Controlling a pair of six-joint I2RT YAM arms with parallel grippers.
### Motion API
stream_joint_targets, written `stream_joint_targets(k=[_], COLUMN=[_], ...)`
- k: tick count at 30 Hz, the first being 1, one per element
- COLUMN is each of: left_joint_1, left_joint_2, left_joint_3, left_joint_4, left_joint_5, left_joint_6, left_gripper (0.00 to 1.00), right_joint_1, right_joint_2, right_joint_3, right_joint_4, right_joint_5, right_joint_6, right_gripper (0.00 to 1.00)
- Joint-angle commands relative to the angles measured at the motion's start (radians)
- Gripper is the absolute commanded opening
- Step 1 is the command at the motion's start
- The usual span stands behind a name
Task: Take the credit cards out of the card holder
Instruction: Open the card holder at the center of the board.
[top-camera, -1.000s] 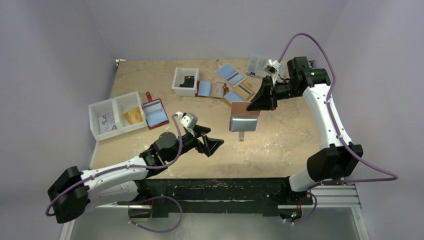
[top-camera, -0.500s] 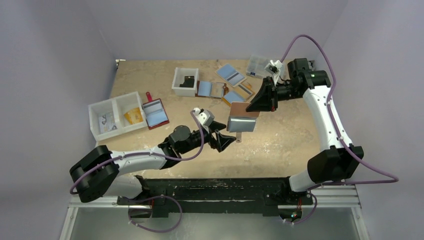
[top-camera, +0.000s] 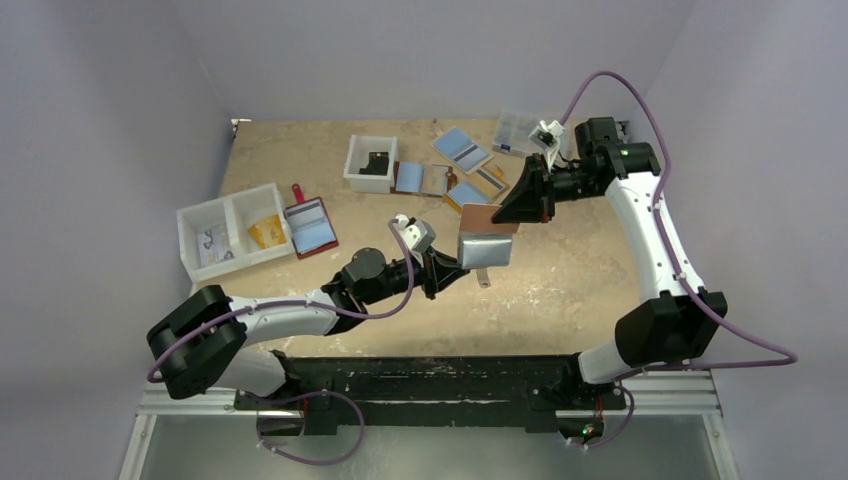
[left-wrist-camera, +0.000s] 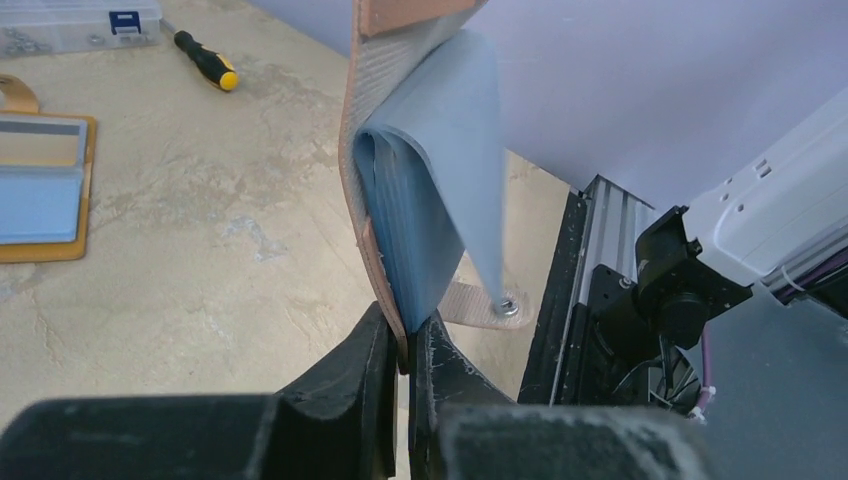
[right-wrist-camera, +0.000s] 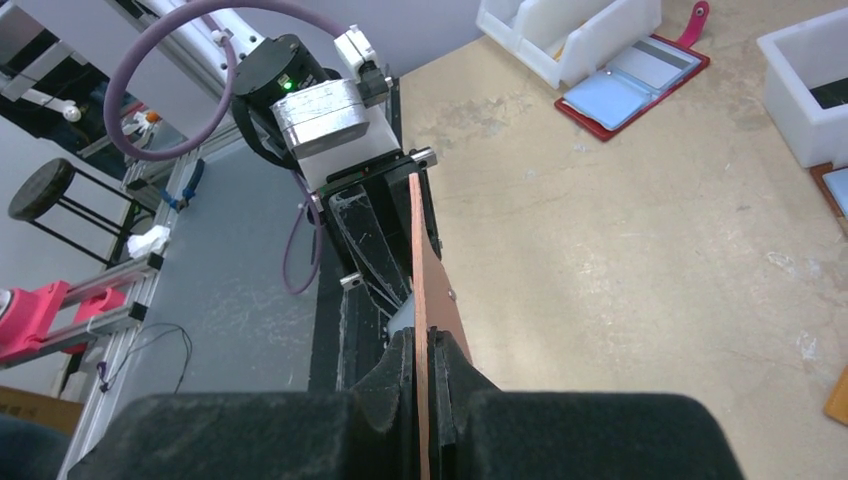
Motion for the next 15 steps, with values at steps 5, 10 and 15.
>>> stream_joint_targets(k=[5, 10, 15], left_joint_1=[0.057, 0.114, 0.168], left_joint_2=[-0.047, -0.036, -0.005], left_joint_3=[0.030, 0.044, 0.033], left_joint_4=[-0.028, -0.198, -0.440], left_joint_5=[0.131, 0.265, 0.422], left_joint_6=[-0.250, -0.552, -0.778], left_gripper=[0.00, 0.00, 0.00], right_joint_1=[-0.003, -0.003, -0.005], right_joint_2=[-0.046, -0.050, -0.073], right_joint_3=[-0.070, -0.186, -0.272], right_joint_4=[0.124, 0.223, 0.356], right_joint_5=[0.184, 0.340, 0.490], right_joint_6=[0.079, 0.120, 0.179], right_gripper=[0.04, 0.30, 0.58])
